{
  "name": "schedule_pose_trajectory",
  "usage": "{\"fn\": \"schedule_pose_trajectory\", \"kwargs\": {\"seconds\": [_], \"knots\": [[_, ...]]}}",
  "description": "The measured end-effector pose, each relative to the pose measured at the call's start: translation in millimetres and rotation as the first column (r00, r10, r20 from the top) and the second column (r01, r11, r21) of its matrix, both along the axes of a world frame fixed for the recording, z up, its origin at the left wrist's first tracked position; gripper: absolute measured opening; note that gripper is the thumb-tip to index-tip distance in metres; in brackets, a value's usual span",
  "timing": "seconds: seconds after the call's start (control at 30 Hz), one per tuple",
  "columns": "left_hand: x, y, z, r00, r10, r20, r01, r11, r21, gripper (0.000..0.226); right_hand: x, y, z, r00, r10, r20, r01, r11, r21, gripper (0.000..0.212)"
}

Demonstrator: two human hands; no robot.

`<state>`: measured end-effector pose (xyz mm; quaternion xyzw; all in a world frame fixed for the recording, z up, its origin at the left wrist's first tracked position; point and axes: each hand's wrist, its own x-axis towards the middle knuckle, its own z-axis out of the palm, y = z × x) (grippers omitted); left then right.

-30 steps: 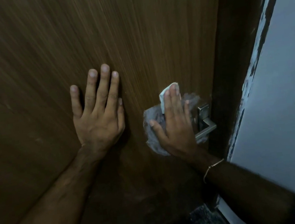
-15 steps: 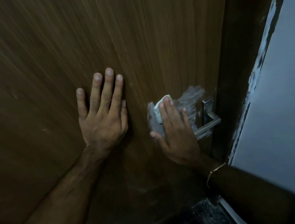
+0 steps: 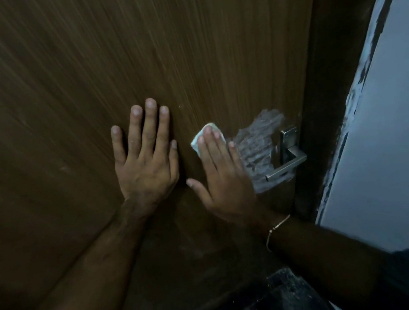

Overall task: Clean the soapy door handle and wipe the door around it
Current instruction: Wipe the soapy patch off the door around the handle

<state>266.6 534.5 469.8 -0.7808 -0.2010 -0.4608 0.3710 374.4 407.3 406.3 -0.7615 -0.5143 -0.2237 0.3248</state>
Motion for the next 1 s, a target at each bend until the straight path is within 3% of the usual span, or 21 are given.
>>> {"fn": "schedule_pose_trajectory", "kwargs": {"seconds": [0.1,0.2,0.27,0.37,0.47,0.6,0.7,0.77,0.9,1.0], "knots": [[-6,2,-6,1.000,-0.001,-0.029,0.001,1.000,-0.016,0.066,13,-16,-15,0.998,-0.005,0.059,0.014,0.989,-0.145,0.083],[-9,4,-12,0.999,0.021,-0.041,-0.022,0.999,-0.033,0.068,20,-8,-8,0.992,-0.122,0.006,0.122,0.992,-0.034,0.083],[-10,4,-16,0.999,0.033,-0.039,-0.035,0.999,-0.039,0.068,8,1,-2,0.995,-0.094,-0.013,0.095,0.995,0.033,0.082],[-13,1,-22,0.998,0.043,-0.054,-0.046,0.997,-0.058,0.067,1,-4,-19,0.998,0.017,0.064,-0.015,0.999,-0.043,0.082],[-17,0,-28,0.996,0.048,-0.072,-0.052,0.997,-0.063,0.067,13,-17,-32,0.996,-0.093,-0.002,0.092,0.991,-0.097,0.084],[-14,-1,-30,0.998,0.034,-0.059,-0.038,0.997,-0.064,0.066,12,-3,-14,0.990,-0.128,-0.058,0.129,0.992,0.015,0.086],[-13,-3,-31,0.998,0.021,-0.062,-0.026,0.997,-0.074,0.065,-1,-5,-28,0.997,-0.080,-0.017,0.078,0.993,-0.091,0.087],[-14,-4,-31,0.997,0.010,-0.075,-0.016,0.997,-0.078,0.066,-1,-16,-39,0.990,-0.133,-0.055,0.123,0.979,-0.165,0.086],[-19,-5,-32,0.992,-0.026,-0.127,0.009,0.991,-0.132,0.070,-6,-5,-21,0.955,-0.193,-0.227,0.190,0.981,-0.032,0.087],[-22,-2,-32,0.985,-0.031,-0.168,0.011,0.993,-0.118,0.071,-24,0,-22,0.968,-0.170,-0.185,0.160,0.985,-0.069,0.089]]}}
